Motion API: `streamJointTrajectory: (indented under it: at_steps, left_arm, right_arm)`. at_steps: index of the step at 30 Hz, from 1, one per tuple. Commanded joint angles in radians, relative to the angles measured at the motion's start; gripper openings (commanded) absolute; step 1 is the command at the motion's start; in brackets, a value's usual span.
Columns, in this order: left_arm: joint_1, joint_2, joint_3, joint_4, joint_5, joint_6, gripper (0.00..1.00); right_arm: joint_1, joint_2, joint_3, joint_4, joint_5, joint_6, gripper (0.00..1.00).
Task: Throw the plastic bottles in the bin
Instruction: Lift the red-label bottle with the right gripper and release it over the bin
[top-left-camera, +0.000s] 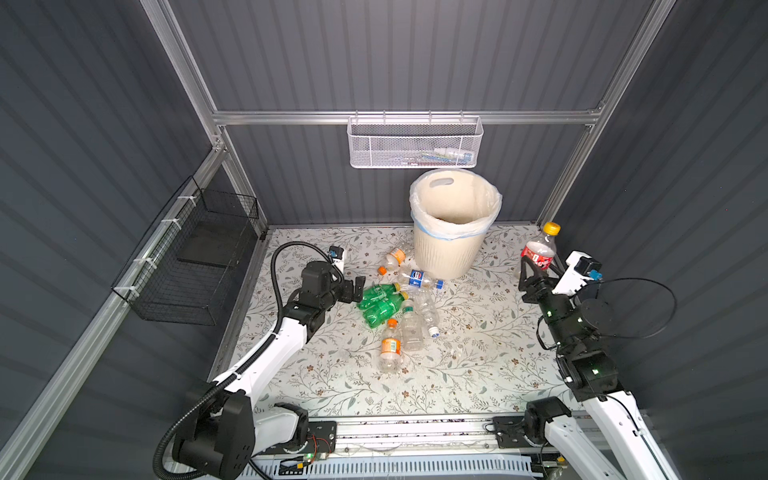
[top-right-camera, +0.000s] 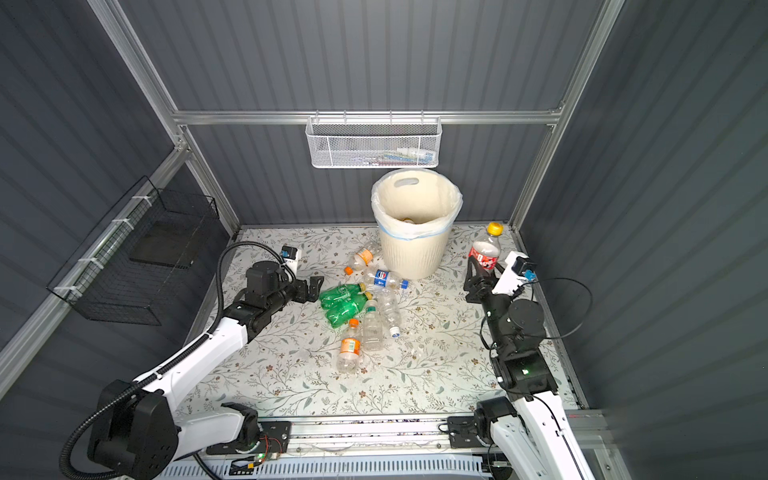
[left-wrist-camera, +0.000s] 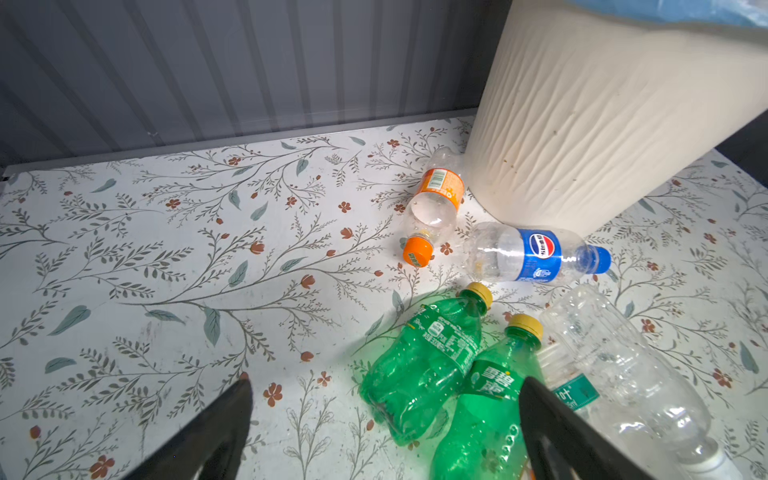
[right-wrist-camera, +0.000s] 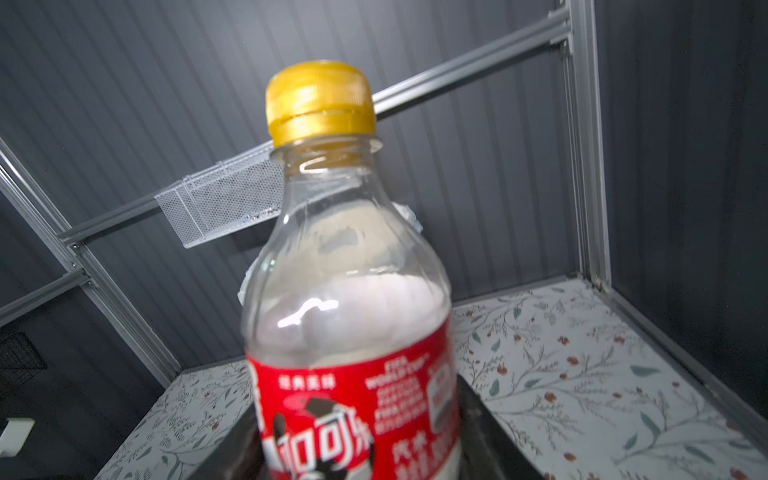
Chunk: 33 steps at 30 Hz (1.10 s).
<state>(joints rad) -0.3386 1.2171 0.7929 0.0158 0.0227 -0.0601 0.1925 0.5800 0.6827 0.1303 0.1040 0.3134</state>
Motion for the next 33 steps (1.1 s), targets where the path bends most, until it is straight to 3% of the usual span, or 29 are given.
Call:
streamJointTrajectory:
  at_steps: [1, 4, 7, 11, 13, 14, 15, 16, 21, 33]
  left_arm:
    - [0.002, -0.046, -0.021, -0.006, 0.054, 0.019, 1.0]
    - [-0.009, -0.065, -0.043, -0.022, 0.062, 0.008, 1.0]
    - [-0.042, -0.072, -0.063, -0.033, 0.03, 0.002, 1.0]
    - [-0.123, -0.043, -0.072, -0.03, -0.025, 0.009, 1.0]
    - [-0.155, -0.021, -0.066, -0.03, -0.039, 0.011, 1.0]
    - [-0.166, -0.011, -0.061, -0.032, -0.041, 0.01, 1.0]
    - [-0.173, -0.006, -0.062, -0.034, -0.041, 0.004, 1.0]
    - [-0.176, -0.004, -0.066, -0.034, -0.039, -0.003, 1.0]
    - [-0.176, -0.006, -0.084, -0.044, -0.035, 0.004, 1.0]
    - [-0.193, 0.093, -0.057, -0.055, 0.001, 0.032, 1.0]
  right_arm:
    - [-0.002, 0.0, 0.086, 0.137, 0.011, -0.112, 0.57]
    - [-0.002, 0.075, 0.195, 0.192, -0.021, -0.147, 0.58]
    - [-0.002, 0.25, 0.38, 0.176, -0.067, -0.135, 0.58]
    - [-0.003, 0.68, 0.843, -0.136, -0.191, -0.104, 0.58]
    - [-0.001, 0.914, 1.158, -0.428, -0.248, -0.117, 0.7]
    - [-0.001, 0.999, 1.275, -0.553, -0.252, -0.122, 0.85]
    - [-0.002, 1.065, 1.349, -0.632, -0.24, -0.125, 0.96]
    - [-0.004, 1.087, 1.372, -0.661, -0.225, -0.124, 0.99]
    - [-0.047, 0.976, 1.154, -0.48, -0.225, -0.053, 0.99]
    - [-0.157, 0.771, 0.807, -0.354, -0.276, 0.054, 0.99]
